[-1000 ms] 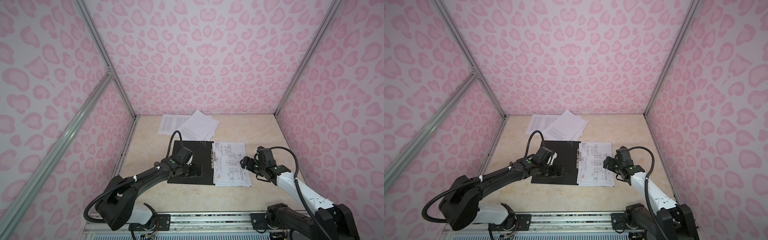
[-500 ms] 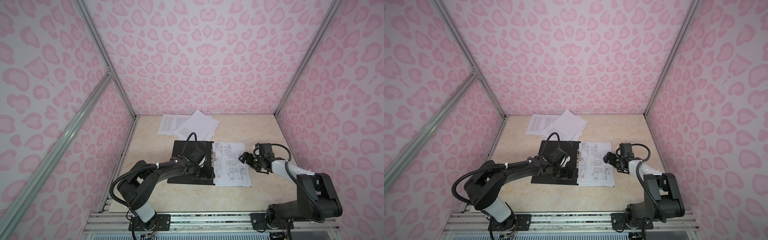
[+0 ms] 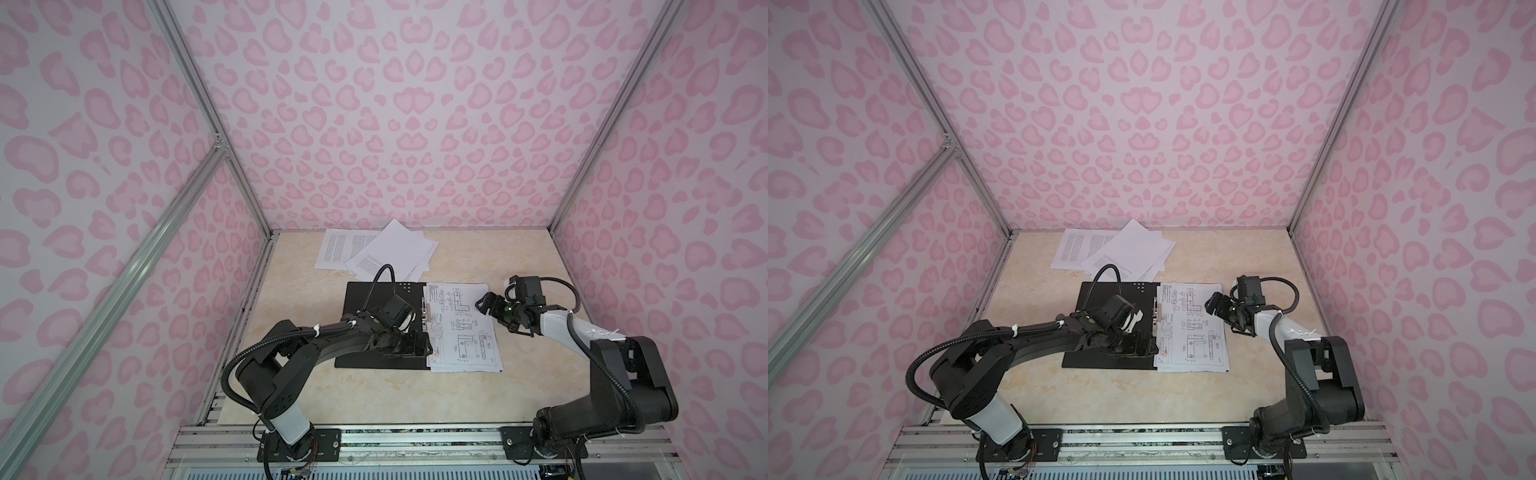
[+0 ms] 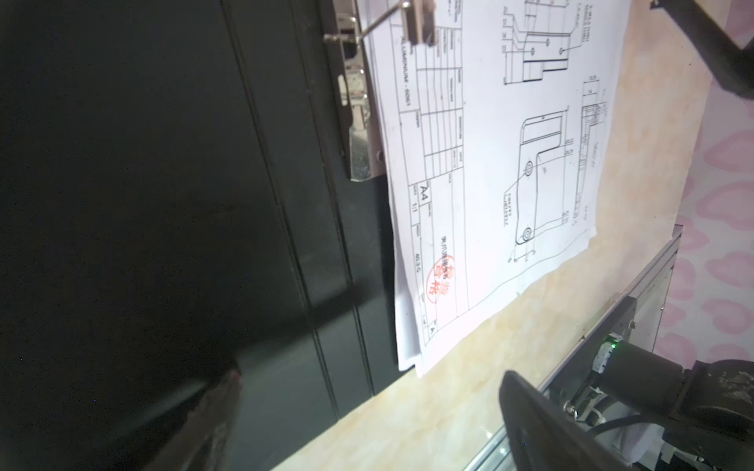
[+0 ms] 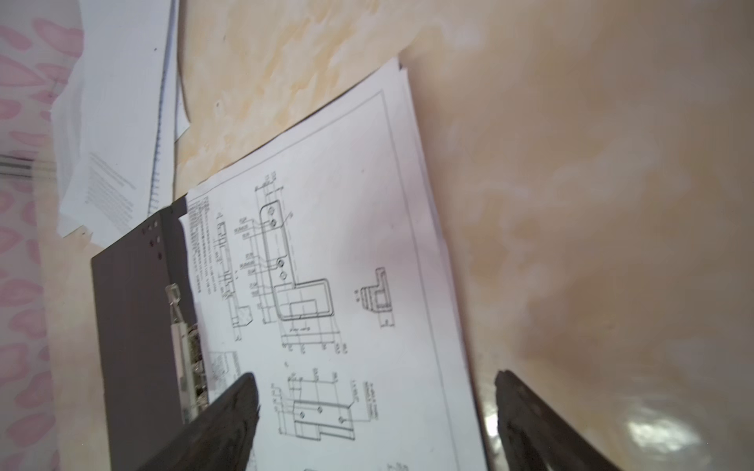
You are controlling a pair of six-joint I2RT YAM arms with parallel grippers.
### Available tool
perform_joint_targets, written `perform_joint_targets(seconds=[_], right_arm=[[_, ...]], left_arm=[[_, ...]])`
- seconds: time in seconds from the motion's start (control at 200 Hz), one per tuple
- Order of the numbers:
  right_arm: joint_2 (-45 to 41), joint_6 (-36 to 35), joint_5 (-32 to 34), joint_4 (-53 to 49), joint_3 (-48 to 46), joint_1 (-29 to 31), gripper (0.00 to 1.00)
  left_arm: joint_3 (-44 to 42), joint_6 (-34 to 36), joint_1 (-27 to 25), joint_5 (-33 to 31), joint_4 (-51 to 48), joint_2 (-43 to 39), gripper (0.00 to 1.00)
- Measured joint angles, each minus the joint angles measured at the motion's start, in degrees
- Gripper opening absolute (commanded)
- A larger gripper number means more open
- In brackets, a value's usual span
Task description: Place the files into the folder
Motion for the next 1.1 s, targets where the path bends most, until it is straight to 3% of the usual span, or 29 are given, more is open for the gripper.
perform_joint_targets(seconds=[0.225,0.5,1.1], right_arm=[[9.88,-2.84,1.36,-2.21,12.26,-0.33,0.90],[18.97,-3.08,1.16,-2.69,20.59,-0.11,0.89],[19.54,0.04,1.09,-1.53,21.03,1.81,0.90]], left_arm=[[0.31,-0.44,4.81,1.70,-3.63,-2.62,1.00],[0.37,-0.15,12.28,3.04,-4.52,-2.80,1.00],[-1.55,0.68,13.99,3.58,-2.69,-1.97,1.00]])
